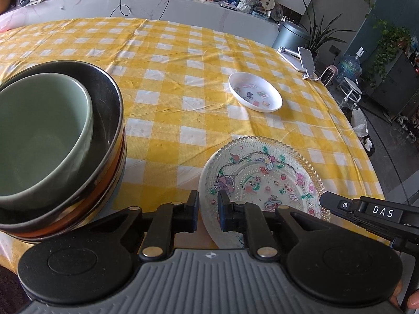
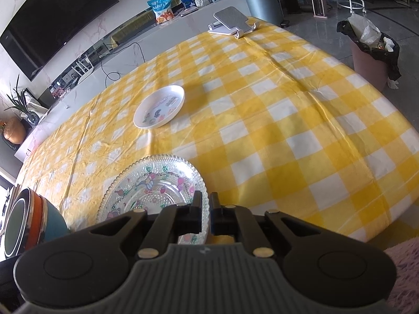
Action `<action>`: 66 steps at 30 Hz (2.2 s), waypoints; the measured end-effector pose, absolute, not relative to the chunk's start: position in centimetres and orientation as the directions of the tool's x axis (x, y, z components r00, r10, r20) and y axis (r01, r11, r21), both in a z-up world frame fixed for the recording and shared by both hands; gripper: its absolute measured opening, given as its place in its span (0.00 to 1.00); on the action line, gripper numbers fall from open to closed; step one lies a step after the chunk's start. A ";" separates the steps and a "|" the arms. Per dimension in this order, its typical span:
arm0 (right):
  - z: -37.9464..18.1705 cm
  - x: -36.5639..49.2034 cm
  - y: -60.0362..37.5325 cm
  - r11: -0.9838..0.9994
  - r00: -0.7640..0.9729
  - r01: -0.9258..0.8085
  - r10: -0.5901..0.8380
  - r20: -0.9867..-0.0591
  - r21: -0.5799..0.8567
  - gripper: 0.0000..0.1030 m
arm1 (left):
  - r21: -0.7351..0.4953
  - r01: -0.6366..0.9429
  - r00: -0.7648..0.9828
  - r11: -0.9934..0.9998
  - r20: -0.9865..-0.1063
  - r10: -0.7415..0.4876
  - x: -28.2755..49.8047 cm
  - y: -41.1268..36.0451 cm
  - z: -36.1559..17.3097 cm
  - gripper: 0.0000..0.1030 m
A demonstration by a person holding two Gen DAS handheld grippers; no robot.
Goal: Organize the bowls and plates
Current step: 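Move the left tool to the small white sticker bowl, then close the left tool on the white bowl rim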
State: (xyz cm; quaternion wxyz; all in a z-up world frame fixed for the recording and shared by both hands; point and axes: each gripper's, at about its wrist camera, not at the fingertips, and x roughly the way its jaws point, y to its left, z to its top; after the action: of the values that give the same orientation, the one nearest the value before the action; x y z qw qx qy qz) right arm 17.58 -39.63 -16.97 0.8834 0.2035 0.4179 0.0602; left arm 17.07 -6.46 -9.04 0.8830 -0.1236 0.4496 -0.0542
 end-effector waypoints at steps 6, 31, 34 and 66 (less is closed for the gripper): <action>-16.9 17.4 -39.4 0.912 0.631 0.046 0.289 -0.720 0.407 0.02 | -0.257 -0.012 0.589 0.966 -0.782 -0.201 17.0 -6.5 -8.9 0.11; -14.8 17.4 -39.6 0.932 0.730 0.058 0.205 -0.652 0.357 0.40 | -0.253 0.038 0.644 0.967 -0.734 -0.218 17.9 -8.1 -6.7 0.41; -14.2 18.2 -39.4 0.945 0.747 0.048 0.180 -0.640 0.322 0.43 | -0.259 0.030 0.646 0.965 -0.732 -0.216 18.9 -8.3 -6.3 0.41; -17.0 34.7 -39.3 0.918 0.694 -0.010 0.291 -0.658 0.395 0.36 | -0.277 -0.108 0.651 0.955 -0.745 -0.143 32.9 -10.1 -9.8 0.34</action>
State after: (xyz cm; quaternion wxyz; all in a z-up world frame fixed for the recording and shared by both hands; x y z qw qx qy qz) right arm 34.69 -39.33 -17.00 0.9019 0.1839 0.3819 0.0835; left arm 32.88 -10.07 -9.77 0.8962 -0.1502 0.4175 -0.0098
